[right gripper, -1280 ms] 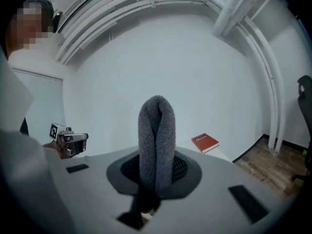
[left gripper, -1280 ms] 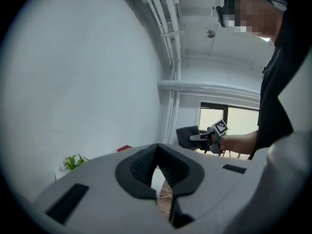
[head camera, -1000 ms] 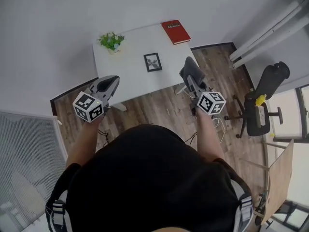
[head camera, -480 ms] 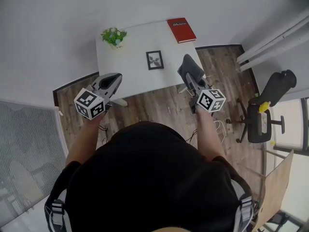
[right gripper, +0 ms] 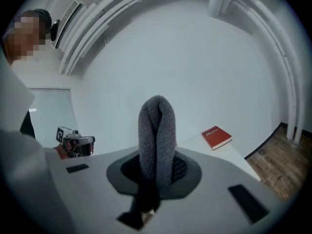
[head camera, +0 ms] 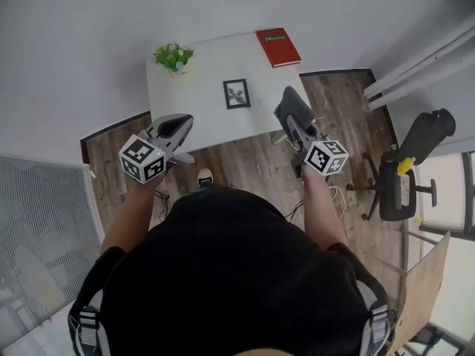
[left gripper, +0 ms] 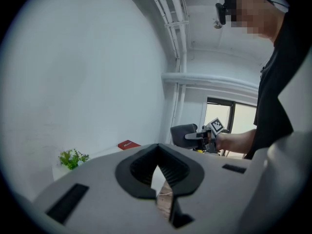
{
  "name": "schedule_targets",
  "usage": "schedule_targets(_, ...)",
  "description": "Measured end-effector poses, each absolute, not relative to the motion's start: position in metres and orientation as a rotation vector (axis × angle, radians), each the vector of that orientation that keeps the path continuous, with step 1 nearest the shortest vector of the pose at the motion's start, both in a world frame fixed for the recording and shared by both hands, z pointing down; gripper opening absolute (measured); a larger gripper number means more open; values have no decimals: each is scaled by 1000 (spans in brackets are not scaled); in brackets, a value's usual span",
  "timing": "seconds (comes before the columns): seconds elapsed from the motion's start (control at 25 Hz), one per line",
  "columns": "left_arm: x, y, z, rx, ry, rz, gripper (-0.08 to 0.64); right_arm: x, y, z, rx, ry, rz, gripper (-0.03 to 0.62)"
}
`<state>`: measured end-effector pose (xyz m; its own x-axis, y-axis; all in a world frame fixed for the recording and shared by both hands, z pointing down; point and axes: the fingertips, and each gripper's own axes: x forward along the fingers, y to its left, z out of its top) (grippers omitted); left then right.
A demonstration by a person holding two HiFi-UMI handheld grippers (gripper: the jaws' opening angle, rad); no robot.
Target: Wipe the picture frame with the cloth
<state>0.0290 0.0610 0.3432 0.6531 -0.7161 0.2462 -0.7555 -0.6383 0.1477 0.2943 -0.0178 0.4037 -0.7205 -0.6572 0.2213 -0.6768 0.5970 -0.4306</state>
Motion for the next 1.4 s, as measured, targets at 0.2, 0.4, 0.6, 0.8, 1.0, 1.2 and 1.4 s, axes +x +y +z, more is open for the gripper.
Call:
schedule_targets(0.2, 25, 50, 360, 2604, -1158, 239, 9, 287, -22, 407, 1158, -2752, 757, 40)
schedule_targets(0.4, 20, 24, 371, 2603, -1120, 227, 9, 284, -40, 417, 1193, -2711, 783, 40)
schedule_targets(0.6, 11, 2, 386, 2584, -1081, 222, 9, 266, -60, 416, 1187, -2690, 772, 40)
schedule_targets(0.8, -7, -25, 402, 2565, -1045, 229, 9, 245, -88, 416, 1191, -2673, 753, 40)
schedule_targets(1.0, -24, -52, 408, 2565, -1026, 220, 9, 227, -107, 421, 1197, -2652, 752, 40)
schedule_targets(1.2, -40, -74, 415, 2562, -996, 220, 9, 212, -126, 424, 1213, -2626, 750, 40)
schedule_targets(1.4, -54, -95, 422, 2564, -958, 221, 9, 195, -140, 428, 1219, -2593, 712, 40)
